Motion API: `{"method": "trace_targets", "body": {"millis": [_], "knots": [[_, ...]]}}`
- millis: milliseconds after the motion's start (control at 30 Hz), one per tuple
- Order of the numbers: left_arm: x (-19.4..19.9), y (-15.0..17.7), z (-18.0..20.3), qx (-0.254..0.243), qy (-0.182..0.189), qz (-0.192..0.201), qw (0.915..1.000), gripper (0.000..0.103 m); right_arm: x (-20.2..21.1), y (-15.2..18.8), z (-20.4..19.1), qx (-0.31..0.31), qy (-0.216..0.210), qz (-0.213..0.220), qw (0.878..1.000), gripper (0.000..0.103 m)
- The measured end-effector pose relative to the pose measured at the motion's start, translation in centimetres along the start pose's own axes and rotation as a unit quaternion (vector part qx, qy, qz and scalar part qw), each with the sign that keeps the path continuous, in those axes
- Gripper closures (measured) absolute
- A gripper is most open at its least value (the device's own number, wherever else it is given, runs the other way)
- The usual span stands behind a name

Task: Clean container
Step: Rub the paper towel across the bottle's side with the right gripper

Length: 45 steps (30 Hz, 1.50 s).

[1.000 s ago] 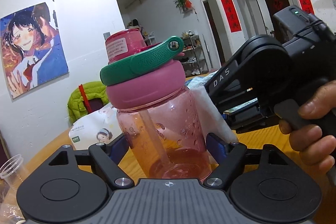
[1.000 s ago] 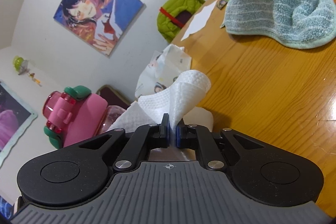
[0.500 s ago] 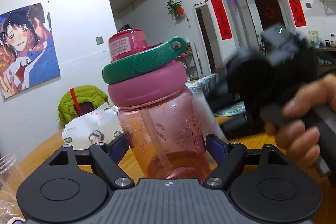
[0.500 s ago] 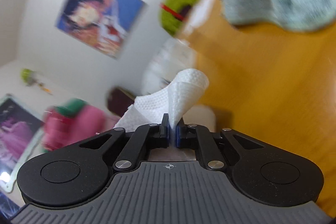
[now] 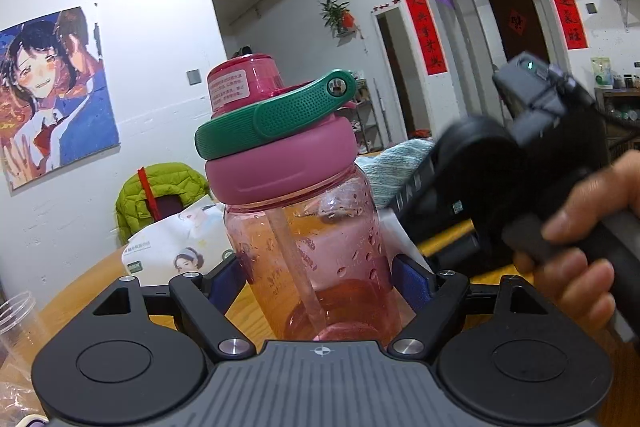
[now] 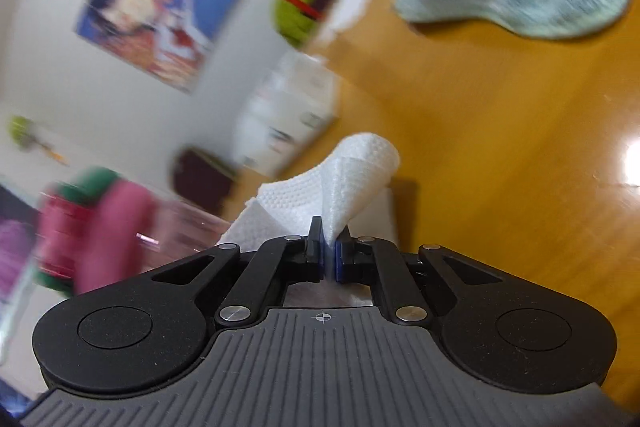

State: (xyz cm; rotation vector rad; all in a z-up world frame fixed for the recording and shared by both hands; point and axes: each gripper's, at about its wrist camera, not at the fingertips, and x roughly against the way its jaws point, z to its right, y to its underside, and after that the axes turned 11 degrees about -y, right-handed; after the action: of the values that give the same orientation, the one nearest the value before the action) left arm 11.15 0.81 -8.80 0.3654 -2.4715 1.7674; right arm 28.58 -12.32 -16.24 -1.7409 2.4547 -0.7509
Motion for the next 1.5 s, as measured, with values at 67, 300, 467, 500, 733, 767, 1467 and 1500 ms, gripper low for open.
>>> {"method": "trace_targets", "body": {"millis": [67, 300, 467, 500, 733, 767, 1467, 1500], "knots": [[0.0, 0.0, -0.1, 0.000, -0.001, 0.000, 1.0000, 0.025, 0.7, 0.0, -0.8, 0.021, -0.034, 0.021, 0.999, 0.093], [0.1, 0.1, 0.2, -0.003, -0.004, 0.001, 1.0000, 0.025, 2.8, -0.4, -1.2, 0.010, -0.134, 0.064, 0.989, 0.092], [0.0, 0.0, 0.0, -0.001, -0.006, -0.001, 1.0000, 0.025, 0.2, 0.1, -0.8, 0.024, 0.017, -0.007, 1.000, 0.093], [0.0, 0.0, 0.0, -0.001, -0.005, -0.001, 1.0000, 0.025, 0.3, 0.1, -0.9, 0.028, 0.018, -0.008, 0.999, 0.093], [0.3, -0.2, -0.3, 0.020, -0.007, -0.012, 0.9997, 0.022, 1.7, -0.1, -1.5, 0.048, -0.029, 0.035, 0.998, 0.091], [0.6, -0.2, -0.2, 0.022, -0.011, -0.009, 0.9997, 0.021, 1.8, -0.1, -1.7, 0.052, -0.034, 0.045, 0.997, 0.091], [-1.3, -0.7, -1.3, 0.024, 0.000, -0.018, 0.9996, 0.027, 2.6, 0.1, -2.5, 0.061, -0.056, 0.070, 0.994, 0.092], [-1.6, -0.6, -1.5, 0.031, 0.006, -0.022, 0.9992, 0.028, 3.0, 0.2, -2.6, 0.067, -0.058, 0.078, 0.993, 0.092]]}}
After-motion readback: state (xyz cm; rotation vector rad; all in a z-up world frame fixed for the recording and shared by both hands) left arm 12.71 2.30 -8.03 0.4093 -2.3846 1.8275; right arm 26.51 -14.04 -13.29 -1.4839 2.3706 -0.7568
